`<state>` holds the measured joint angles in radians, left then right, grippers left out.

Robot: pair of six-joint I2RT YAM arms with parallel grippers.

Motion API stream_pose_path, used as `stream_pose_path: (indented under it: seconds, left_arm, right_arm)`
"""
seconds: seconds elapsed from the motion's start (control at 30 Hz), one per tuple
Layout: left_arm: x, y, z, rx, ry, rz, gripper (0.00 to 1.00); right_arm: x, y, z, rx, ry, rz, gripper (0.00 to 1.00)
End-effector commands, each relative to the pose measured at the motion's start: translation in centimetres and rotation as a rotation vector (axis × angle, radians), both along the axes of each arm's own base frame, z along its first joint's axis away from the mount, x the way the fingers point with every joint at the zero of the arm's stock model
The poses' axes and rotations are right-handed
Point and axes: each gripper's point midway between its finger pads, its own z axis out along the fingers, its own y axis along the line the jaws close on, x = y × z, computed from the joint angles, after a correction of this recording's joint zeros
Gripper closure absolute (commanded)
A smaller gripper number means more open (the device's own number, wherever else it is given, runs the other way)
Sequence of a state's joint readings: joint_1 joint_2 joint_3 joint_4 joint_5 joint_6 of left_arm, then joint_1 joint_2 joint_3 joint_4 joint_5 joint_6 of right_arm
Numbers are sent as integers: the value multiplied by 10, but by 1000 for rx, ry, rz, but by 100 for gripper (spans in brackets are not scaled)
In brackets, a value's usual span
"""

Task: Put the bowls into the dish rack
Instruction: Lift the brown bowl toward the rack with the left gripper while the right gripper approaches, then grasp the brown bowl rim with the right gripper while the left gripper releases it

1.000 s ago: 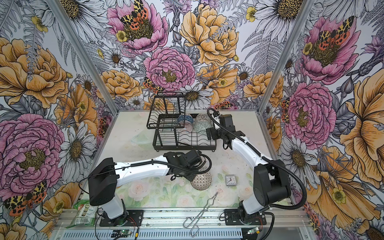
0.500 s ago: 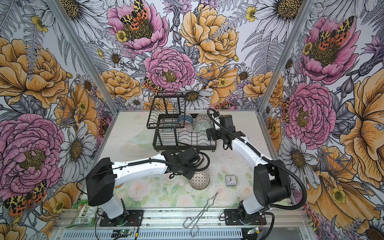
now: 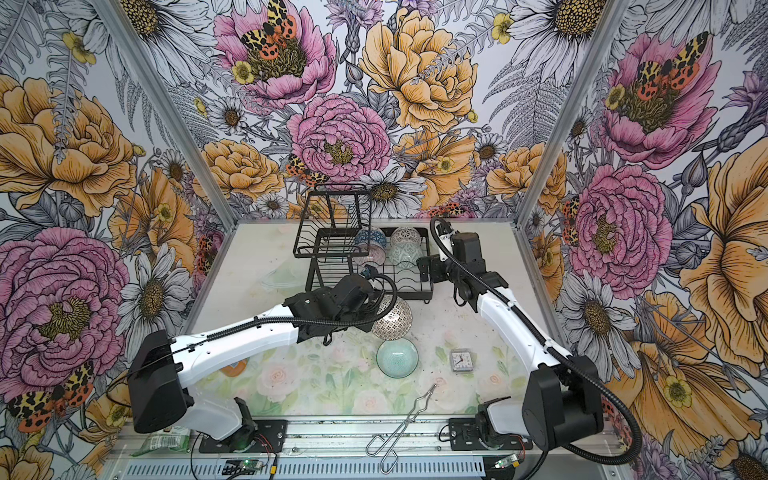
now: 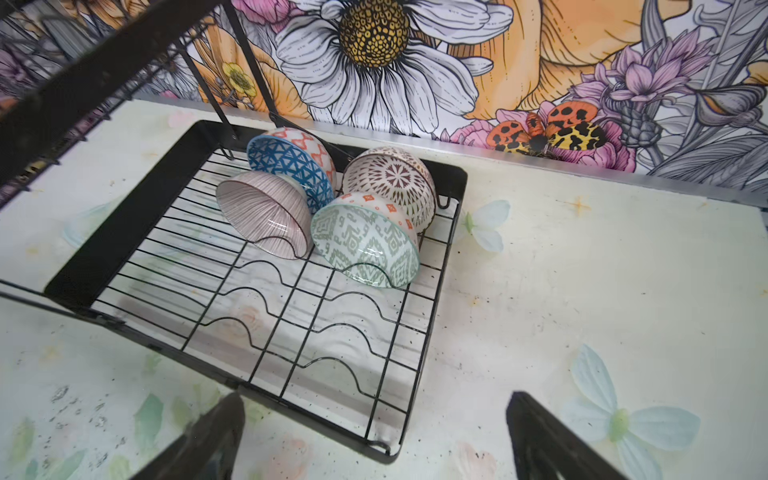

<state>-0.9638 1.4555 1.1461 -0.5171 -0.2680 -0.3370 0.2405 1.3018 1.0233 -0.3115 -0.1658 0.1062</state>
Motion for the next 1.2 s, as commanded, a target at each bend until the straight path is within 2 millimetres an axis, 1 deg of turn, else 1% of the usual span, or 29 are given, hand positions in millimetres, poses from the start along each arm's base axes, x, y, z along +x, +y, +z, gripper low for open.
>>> stream_pose_path:
  seconds: [0.0, 0.1, 0.2, 0.27, 0.37, 0.47, 0.6, 0.67, 0.8, 0.9, 1.03, 1.17]
  left_arm:
    - [32, 2, 67, -172, -279, 96, 100]
    - [42, 14, 81, -211, -354, 156, 100]
    - [50, 25, 90, -236, -402, 210, 100]
    - [54, 31, 92, -262, -416, 237, 100]
    - [62, 37, 93, -286, -415, 266, 100]
    - [66, 35, 96, -306, -422, 260, 100]
    - [69, 29, 103, -344, -442, 237, 100]
    - [70, 26, 105, -355, -446, 229, 100]
    - [70, 23, 104, -369, -452, 221, 100]
    - [71, 22, 102, -373, -449, 216, 100]
    - [71, 20, 101, -376, -443, 207, 100]
    - [72, 17, 99, -381, -436, 198, 100]
  right_arm:
    - [-20, 11, 22, 110, -20, 56, 0]
    - [-37, 27, 42, 187, -40, 138, 1]
    - [-52, 42, 55, 227, -56, 204, 0]
    - [-60, 54, 60, 232, -66, 246, 1]
    - [-66, 72, 59, 222, -59, 291, 1]
    - [-62, 85, 51, 212, -38, 310, 1]
    - [-47, 95, 38, 195, 1, 289, 2]
    - [-41, 100, 34, 197, 13, 286, 4]
    - [-28, 107, 32, 196, 16, 264, 12]
    - [-22, 106, 32, 204, 10, 235, 19]
    - [-19, 106, 34, 218, 1, 222, 31]
    - [-17, 108, 37, 229, -7, 221, 40]
